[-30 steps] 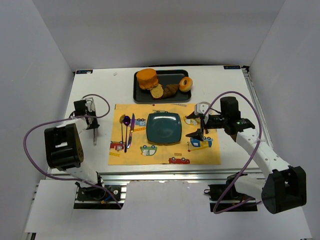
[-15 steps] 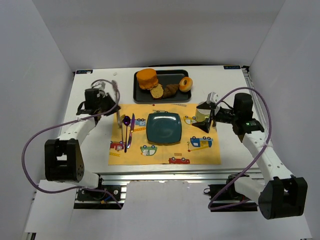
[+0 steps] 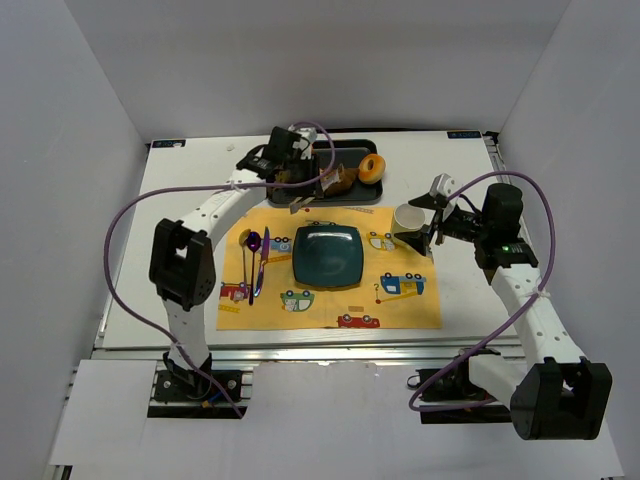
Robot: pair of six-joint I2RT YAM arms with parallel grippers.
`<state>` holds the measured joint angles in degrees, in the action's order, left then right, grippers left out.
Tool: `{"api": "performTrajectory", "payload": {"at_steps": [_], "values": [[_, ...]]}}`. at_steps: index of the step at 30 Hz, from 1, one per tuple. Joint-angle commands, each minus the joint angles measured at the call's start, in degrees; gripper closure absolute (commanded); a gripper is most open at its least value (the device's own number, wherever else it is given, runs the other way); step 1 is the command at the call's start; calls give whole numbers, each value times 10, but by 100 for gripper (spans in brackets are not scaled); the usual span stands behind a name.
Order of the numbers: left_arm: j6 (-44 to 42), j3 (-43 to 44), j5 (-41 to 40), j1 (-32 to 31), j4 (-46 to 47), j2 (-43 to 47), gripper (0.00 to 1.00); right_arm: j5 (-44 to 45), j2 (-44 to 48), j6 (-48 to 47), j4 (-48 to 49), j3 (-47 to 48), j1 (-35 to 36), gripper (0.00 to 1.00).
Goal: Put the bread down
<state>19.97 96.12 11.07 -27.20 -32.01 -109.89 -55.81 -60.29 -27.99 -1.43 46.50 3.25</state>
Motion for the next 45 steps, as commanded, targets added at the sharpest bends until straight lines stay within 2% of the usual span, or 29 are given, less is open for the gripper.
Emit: {"api": "performTrajectory", "payload": {"at_steps": [1, 6, 10, 16, 25, 35, 45], "values": [[-106, 96, -89, -27, -96, -28, 49, 1, 9, 3, 25, 2, -4, 10], [-185, 104, -155, -51, -92, -24, 49, 2, 8, 3, 24, 0, -6, 11], [-270, 58, -188, -68, -40, 1, 49, 3, 7, 2, 23, -3, -9, 11], [-349, 5, -209, -78, 31, 10, 48, -1, 4, 5, 27, -7, -10, 11], [-377, 10, -248, -87, 41, -9, 46, -4, 1, 7, 27, -7, -13, 11], [-381, 13, -204, -87, 39, -20, 42, -8, -5, 8, 29, -9, -15, 11], [-382, 27, -207, -87, 34, -44, 41, -11, -9, 11, 31, -10, -17, 11]]}}
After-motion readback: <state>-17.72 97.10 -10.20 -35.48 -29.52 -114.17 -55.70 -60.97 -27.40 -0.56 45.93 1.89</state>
